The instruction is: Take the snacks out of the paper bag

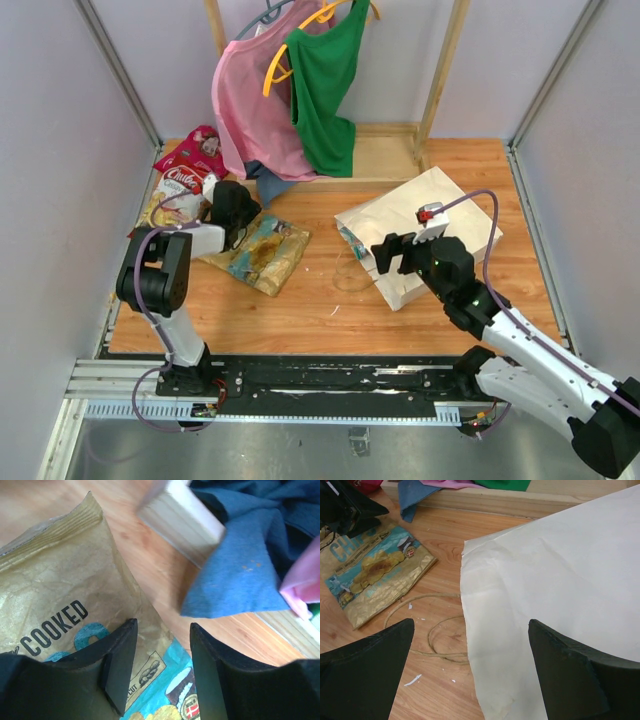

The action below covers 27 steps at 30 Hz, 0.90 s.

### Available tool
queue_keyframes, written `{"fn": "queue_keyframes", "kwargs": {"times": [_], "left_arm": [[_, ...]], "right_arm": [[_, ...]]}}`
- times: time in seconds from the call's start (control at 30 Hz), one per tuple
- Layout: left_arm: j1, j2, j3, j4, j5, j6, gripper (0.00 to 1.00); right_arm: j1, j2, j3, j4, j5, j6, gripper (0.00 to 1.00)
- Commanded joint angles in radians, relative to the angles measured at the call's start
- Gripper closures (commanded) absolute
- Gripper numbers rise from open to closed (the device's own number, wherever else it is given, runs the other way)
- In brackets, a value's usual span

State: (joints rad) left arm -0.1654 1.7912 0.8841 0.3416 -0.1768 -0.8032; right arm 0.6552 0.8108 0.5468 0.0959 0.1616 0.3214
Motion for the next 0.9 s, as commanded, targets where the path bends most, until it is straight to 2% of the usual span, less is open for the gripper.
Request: {"fn": "queue_keyframes", "kwargs": {"times": [0.0,0.17,0.3,0.37,0.53,0.63,0.73,0.87], "left_arm": [[0.009,-0.050,-0.095,-0.141,-0.205,-0.028,0.48],[0.009,-0.067,-0.060,-0.135,-0.219,0.060,0.49],[0.006,-0.123,-0.063,-0.075,-0.125,0.156,0.47],[-0.005,-0.168,-0.072,-0.081,-0.124,0.205,0.45],[-0.025,-0.353,-0.143,-0.131,-0.145,0.250,0.30],[-0.026,-0.457,-0.188,-0.210,-0.162,0.242,0.27],[-0.026,-0.498,-0.242,-0.250,-0.156,0.224,0.22],[-0.026,-0.477,-0.290,-0.287,-0.168,0.228,0.20]], "right_arm": [[-0.023,-0.022,0.014,-0.003,0.013,-0.021,0.02],[-0.025,-0.025,0.014,-0.006,-0.005,-0.021,0.02],[-0.025,-0.039,0.013,-0.014,-0.011,-0.026,0.02],[-0.025,-0.048,0.012,-0.018,-0.010,-0.029,0.02],[-0.025,-0.055,0.008,-0.018,-0.018,-0.030,0.02],[-0.025,-0.045,0.015,-0.017,-0.039,-0.028,0.02],[-0.025,-0.045,0.016,-0.018,-0.050,-0.024,0.02],[-0.025,-0.058,0.012,-0.020,-0.055,-0.023,0.02]]}}
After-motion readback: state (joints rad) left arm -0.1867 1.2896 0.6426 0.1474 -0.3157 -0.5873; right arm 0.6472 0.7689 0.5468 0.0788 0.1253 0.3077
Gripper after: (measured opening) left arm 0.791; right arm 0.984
